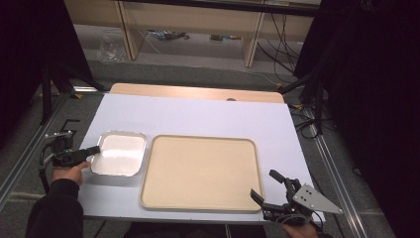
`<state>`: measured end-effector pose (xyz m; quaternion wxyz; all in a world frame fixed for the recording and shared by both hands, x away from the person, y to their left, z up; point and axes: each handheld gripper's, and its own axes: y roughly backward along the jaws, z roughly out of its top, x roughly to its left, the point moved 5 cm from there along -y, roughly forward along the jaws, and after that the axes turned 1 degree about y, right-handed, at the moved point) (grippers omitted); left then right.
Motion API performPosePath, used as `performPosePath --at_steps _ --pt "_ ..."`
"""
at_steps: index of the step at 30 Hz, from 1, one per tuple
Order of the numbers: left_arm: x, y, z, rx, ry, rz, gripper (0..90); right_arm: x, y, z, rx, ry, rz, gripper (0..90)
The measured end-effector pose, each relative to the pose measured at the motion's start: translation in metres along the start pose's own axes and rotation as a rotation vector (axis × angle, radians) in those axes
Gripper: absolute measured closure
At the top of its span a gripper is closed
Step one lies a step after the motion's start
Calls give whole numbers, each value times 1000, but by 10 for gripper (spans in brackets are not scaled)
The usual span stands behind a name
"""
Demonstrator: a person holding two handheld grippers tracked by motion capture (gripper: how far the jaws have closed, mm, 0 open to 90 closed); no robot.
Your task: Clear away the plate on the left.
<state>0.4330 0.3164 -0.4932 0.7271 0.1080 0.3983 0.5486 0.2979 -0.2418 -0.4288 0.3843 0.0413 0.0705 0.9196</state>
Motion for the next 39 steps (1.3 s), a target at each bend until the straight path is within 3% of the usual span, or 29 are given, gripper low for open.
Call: performPosePath --at_steps 14,20,24,39 --pt "-54 -8 -4 28 -90 -111 885 0 1 0 -1 -3 -2 152" --pt "-69 -15 -10 52 -123 -114 885 0 0 0 -8 -6 -1 152" --pt "-86 -23 -18 83 -152 -148 885 0 1 0 -1 -3 -2 152" --pt "-127 -39 -33 139 -188 -234 885 0 0 0 0 -3 -1 152"
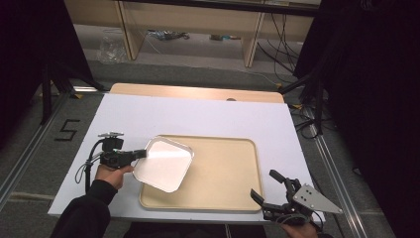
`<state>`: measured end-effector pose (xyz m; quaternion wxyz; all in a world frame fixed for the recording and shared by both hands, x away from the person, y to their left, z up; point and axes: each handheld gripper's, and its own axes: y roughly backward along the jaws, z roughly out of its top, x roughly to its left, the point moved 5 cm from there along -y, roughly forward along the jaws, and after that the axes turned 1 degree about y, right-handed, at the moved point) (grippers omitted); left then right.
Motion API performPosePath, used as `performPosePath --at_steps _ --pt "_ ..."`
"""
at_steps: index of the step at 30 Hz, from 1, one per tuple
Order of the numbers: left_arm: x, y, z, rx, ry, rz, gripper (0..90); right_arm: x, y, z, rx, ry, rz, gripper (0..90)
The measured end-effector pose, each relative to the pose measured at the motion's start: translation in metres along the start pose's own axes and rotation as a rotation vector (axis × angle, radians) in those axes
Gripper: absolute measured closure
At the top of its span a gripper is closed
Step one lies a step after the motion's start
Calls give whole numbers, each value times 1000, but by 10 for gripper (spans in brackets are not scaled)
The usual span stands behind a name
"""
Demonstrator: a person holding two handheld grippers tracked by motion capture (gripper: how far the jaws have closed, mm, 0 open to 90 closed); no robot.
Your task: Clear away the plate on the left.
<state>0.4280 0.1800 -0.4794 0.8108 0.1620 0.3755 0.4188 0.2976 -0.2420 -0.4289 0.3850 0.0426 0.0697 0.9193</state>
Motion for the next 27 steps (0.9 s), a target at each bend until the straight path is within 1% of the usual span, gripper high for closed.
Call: performPosePath --at_steps 2,3,4,5,7,9,10,11,12,13,14,15,16,17,18,19,20,21,22,25,26,27 --pt "-3 -3 -1 13 -13 3 885 0 0 0 1 4 0 152" --pt "-3 -3 -1 13 -13 3 885 0 0 0 1 4 0 152" --pt "-4 -7 -2 17 -8 16 885 -1 1 0 9 7 -6 152" --pt "-4 -11 -3 29 -6 17 885 -1 1 0 10 7 -7 152" --pt "-5 -13 -4 33 -12 16 885 0 0 0 10 6 -1 152" --pt "-8 -18 -5 41 -13 14 885 -1 0 0 15 9 -3 152" --pt "-11 -21 -5 50 -24 13 885 -1 1 0 14 9 -5 152" --pt "-14 -24 -6 52 -25 10 885 0 1 0 15 6 -6 152" --pt "-14 -24 -6 52 -25 10 885 -1 1 0 12 10 -8 152" --pt "-15 -25 -6 64 -37 12 885 -1 1 0 12 10 -8 152" --pt "-19 -31 -7 68 -35 5 885 -1 1 0 14 8 -3 152" --pt "-20 -32 -8 86 -53 4 885 0 0 0 14 9 -1 152" --pt "-20 -32 -8 86 -53 4 884 0 0 0 14 9 -1 152" --pt "-23 -35 -8 75 -38 -2 884 0 0 0 9 6 1 152" --pt "-26 -39 -9 81 -37 -9 885 0 1 0 11 6 -6 152" --pt "-26 -39 -9 81 -37 -9 885 0 1 0 11 6 -6 152" --pt "-27 -41 -9 85 -43 -8 885 0 1 0 9 5 -5 152" --pt "-29 -44 -9 91 -41 -11 885 -1 1 0 9 8 -5 152" --pt "-30 -45 -10 98 -50 -9 885 0 1 0 9 5 -5 152" --pt "-31 -49 -11 108 -58 -10 885 0 1 0 10 6 -5 152" --pt "-33 -51 -11 103 -47 -10 885 0 0 0 3 4 0 152" --pt "-33 -54 -12 120 -61 -5 884 0 1 0 8 6 -3 152"
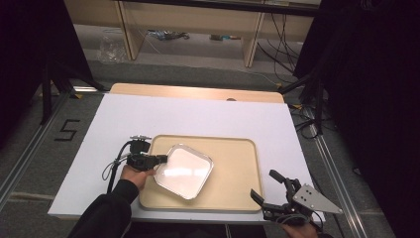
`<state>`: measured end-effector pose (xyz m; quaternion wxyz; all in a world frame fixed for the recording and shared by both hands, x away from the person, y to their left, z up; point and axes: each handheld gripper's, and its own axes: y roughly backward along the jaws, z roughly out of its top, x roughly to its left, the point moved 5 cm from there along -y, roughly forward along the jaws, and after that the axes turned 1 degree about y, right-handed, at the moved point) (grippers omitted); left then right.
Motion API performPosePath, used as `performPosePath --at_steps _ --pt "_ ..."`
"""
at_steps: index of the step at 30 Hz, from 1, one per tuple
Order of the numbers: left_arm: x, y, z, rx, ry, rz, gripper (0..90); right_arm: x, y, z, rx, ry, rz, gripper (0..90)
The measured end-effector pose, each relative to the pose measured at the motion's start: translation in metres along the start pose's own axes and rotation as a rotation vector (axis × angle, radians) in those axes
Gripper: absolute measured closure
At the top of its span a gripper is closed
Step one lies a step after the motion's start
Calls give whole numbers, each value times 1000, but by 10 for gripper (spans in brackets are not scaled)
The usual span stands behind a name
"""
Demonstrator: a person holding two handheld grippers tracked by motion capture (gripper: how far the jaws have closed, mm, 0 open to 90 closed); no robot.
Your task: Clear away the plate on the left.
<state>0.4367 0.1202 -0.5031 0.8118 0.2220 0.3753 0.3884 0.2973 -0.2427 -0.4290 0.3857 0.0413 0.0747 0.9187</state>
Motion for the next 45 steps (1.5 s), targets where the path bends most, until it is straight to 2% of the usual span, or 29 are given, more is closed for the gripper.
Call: performPosePath --at_steps 7,9,10,11,15,17,21,23,25,28,29,30,36,39,42,45 --pt "-9 -12 -2 33 -24 -8 885 0 -1 0 -3 -1 3 152" --pt "-13 -17 -3 34 -17 -12 885 0 0 0 -4 -2 -3 152" --pt "-13 -18 -4 47 -35 -18 884 0 0 0 2 -3 -1 152" --pt "-15 -20 -4 44 -29 -18 884 0 -1 0 -11 -5 4 152" --pt "-19 -25 -5 50 -27 -23 884 1 -1 0 -8 -2 9 152" --pt "-21 -29 -7 62 -41 -25 884 1 -1 0 -17 -9 4 152" --pt "-23 -32 -9 77 -38 -35 882 1 -1 0 -16 -8 7 152" --pt "-23 -34 -11 78 -19 -39 878 1 0 0 -15 -10 8 152" --pt "-22 -34 -12 87 -38 -41 875 1 0 0 -16 -9 8 152" --pt "-24 -34 -13 87 -45 -45 866 1 0 1 -17 -9 9 152" --pt "-25 -34 -14 95 -52 -47 861 0 1 0 -3 0 -1 152" --pt "-22 -31 -16 119 -91 -47 857 0 1 1 -4 -4 0 152" --pt "-25 -27 -21 119 -85 -65 826 0 1 1 -6 -3 0 152" --pt "-23 -22 -24 153 -139 -50 824 0 1 1 -2 -4 -10 152" --pt "-25 -19 -28 153 -127 -49 815 0 1 1 -6 -5 -5 152" --pt "-30 -17 -32 157 -140 -49 803 -1 1 1 -6 -4 -6 152"
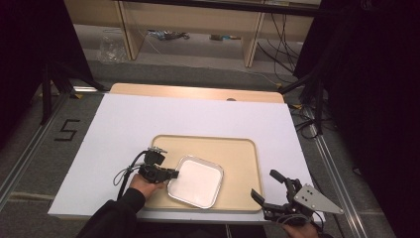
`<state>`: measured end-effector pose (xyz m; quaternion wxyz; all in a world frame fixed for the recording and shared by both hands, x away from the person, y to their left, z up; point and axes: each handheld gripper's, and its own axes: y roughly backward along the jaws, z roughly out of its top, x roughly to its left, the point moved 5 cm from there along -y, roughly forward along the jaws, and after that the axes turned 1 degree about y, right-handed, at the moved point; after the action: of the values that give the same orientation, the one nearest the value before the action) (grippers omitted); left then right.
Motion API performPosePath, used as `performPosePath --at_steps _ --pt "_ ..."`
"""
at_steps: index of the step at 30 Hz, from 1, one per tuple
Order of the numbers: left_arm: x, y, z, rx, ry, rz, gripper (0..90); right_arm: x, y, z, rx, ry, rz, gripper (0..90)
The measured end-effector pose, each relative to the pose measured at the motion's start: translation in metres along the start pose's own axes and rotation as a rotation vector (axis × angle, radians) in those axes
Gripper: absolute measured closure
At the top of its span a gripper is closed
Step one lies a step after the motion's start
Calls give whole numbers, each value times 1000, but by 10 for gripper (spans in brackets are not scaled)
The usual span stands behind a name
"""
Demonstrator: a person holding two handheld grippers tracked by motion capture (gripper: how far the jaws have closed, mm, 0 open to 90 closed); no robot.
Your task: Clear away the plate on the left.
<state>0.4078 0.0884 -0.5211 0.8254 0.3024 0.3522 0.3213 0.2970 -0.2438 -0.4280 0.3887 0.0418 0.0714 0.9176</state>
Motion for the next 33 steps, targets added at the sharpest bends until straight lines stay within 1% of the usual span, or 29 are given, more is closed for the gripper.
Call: performPosePath --at_steps 1,2,3,4,5,7,8,9,10,11,13,14,15,16,17,18,19,20,21,23,24,25,26,27,28,29,30,31,33 --pt "0 0 0 0 0 0 798 0 0 0 0 0 0 152" --pt "-1 0 -1 -1 -35 -5 793 0 0 0 0 0 1 152" --pt "-3 0 -2 -7 -39 -9 790 0 0 0 -1 0 0 152" --pt "-3 0 -2 -7 -39 -9 788 0 0 0 -1 0 0 152" --pt "-4 2 -4 10 -46 -1 788 0 0 0 0 0 0 152" --pt "-9 3 -8 19 -29 3 781 0 0 0 0 -1 0 152" --pt "-11 4 -11 31 -46 -1 775 0 0 0 1 -2 0 152" --pt "-14 5 -13 34 -34 5 774 0 0 0 1 -1 -6 152" --pt "-14 5 -13 34 -34 5 772 0 0 0 1 -1 -6 152" --pt "-17 5 -15 40 -48 6 771 0 0 0 0 -1 1 152" --pt "-18 6 -16 47 -48 10 769 0 0 0 1 2 0 152" --pt "-19 6 -17 52 -52 5 768 0 0 0 4 2 2 152" --pt "-21 6 -17 44 -39 5 767 0 0 0 4 0 -1 152" --pt "-22 6 -19 47 -49 4 766 0 0 0 0 -1 0 152" --pt "-24 7 -20 50 -49 7 766 0 0 0 0 -1 0 152" --pt "-25 8 -22 58 -63 6 764 0 0 0 0 0 0 152" --pt "-25 8 -22 58 -63 6 764 0 0 0 0 0 0 152" --pt "-28 8 -22 47 -49 6 762 0 0 0 3 1 0 152" --pt "-27 10 -23 64 -78 12 762 0 0 0 3 1 0 152" --pt "-31 11 -25 54 -62 6 755 0 0 0 3 1 2 152" --pt "-32 11 -26 62 -75 5 749 0 0 0 3 3 1 152" --pt "-35 13 -28 60 -71 4 739 0 0 0 4 1 -4 152" --pt "-35 13 -28 60 -71 4 733 0 0 0 4 1 -4 152" --pt "-36 14 -30 70 -84 -3 733 0 0 0 3 1 1 152" --pt "-39 13 -31 62 -73 -5 726 0 0 0 3 2 1 152" --pt "-39 15 -32 77 -92 1 720 0 0 0 -1 -1 0 152" --pt "-43 14 -33 71 -84 -5 713 0 0 0 2 1 1 152" --pt "-43 14 -33 71 -84 -5 710 0 0 0 2 1 1 152" --pt "-44 15 -34 88 -108 -14 703 0 0 0 3 0 0 152"
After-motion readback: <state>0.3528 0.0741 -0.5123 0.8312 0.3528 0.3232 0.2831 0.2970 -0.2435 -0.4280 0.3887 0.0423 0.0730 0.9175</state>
